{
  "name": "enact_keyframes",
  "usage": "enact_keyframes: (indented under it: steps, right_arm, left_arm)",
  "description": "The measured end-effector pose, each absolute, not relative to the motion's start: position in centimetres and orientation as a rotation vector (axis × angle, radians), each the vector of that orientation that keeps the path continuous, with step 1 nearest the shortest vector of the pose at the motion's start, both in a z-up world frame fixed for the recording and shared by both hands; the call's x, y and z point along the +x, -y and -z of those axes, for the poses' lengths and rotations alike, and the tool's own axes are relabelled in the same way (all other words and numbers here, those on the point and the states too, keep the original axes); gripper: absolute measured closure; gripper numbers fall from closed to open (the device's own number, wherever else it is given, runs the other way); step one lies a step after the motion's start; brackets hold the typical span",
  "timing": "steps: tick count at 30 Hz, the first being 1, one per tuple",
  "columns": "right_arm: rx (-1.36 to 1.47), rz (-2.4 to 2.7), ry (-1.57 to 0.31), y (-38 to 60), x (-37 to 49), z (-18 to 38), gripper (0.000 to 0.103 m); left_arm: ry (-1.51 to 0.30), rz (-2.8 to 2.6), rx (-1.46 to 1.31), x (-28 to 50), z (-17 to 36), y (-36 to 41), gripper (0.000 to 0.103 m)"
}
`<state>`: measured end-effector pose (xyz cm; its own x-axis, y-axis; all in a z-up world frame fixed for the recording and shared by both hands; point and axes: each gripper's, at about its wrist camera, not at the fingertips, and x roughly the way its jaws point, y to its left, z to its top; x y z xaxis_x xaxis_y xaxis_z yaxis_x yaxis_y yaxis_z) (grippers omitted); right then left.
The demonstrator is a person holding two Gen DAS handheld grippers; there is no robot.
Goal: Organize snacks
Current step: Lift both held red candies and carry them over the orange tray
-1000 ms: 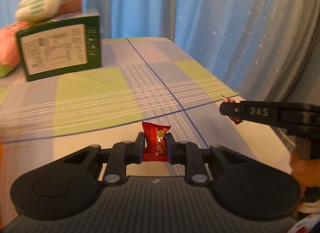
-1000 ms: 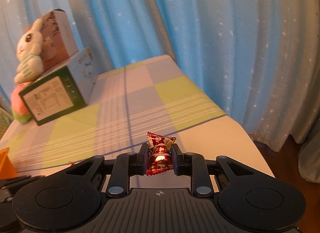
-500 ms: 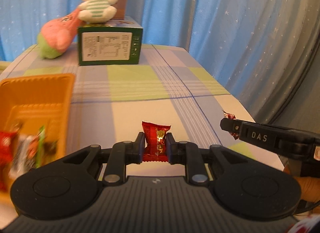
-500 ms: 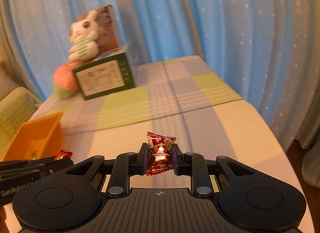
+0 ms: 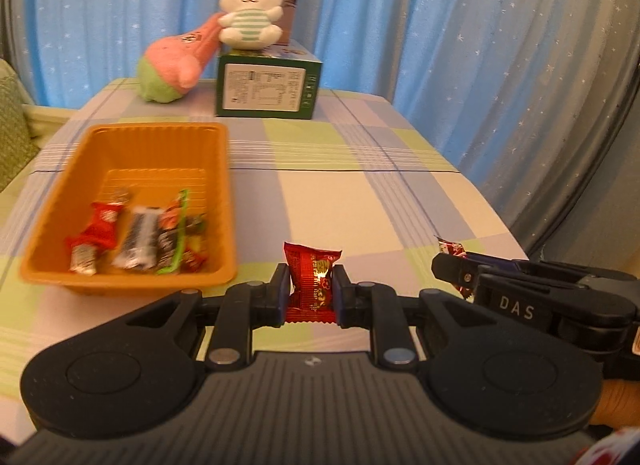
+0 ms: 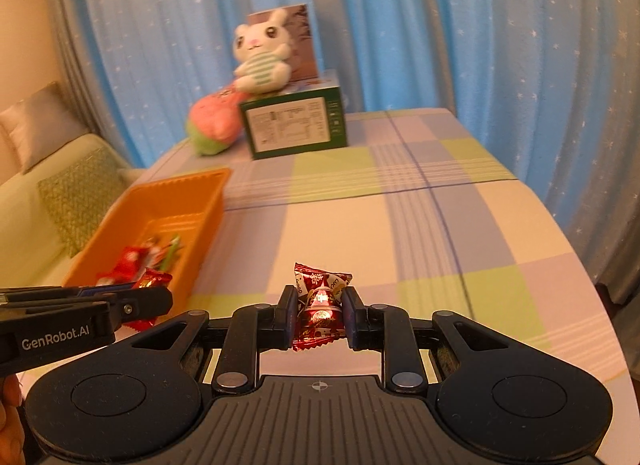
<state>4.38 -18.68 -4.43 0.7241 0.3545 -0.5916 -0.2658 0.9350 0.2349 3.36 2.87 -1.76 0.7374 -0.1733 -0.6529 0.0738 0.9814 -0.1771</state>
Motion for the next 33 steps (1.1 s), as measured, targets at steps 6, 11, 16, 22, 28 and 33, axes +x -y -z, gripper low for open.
enact_keyframes:
  steps: [6, 11, 16, 22, 28, 33]
  right_arm:
    - [0.113, -0.408, -0.682, 15.8, 2.3, 3.6, 0.079]
    - [0.084, -0.468, -0.673, 13.2, 1.4, 2.9, 0.079]
    - [0.052, -0.52, -0.662, 11.0, 0.8, 2.3, 0.079]
    - [0.024, -0.558, -0.649, 9.3, 0.3, 1.7, 0.079]
    - [0.013, -0.571, -0.65, 8.5, 0.3, 1.6, 0.079]
    - [0.008, -0.575, -0.65, 8.2, 0.3, 1.6, 0.079]
  left_arm:
    - [-0.71, 0.062, -0.138, 0.7, 0.4, -6.1, 0.084]
    - [-0.7, 0.01, -0.148, -0.6, -0.4, -8.6, 0.084]
    - [-0.693, -0.019, -0.162, -1.4, -1.0, -10.2, 0.084]
    - [-0.684, -0.034, -0.17, -2.0, -1.4, -11.1, 0.084]
    - [-0.681, -0.038, -0.174, -2.2, -1.5, -11.4, 0.084]
    - [-0.682, -0.043, -0.177, -2.4, -1.6, -11.6, 0.084]
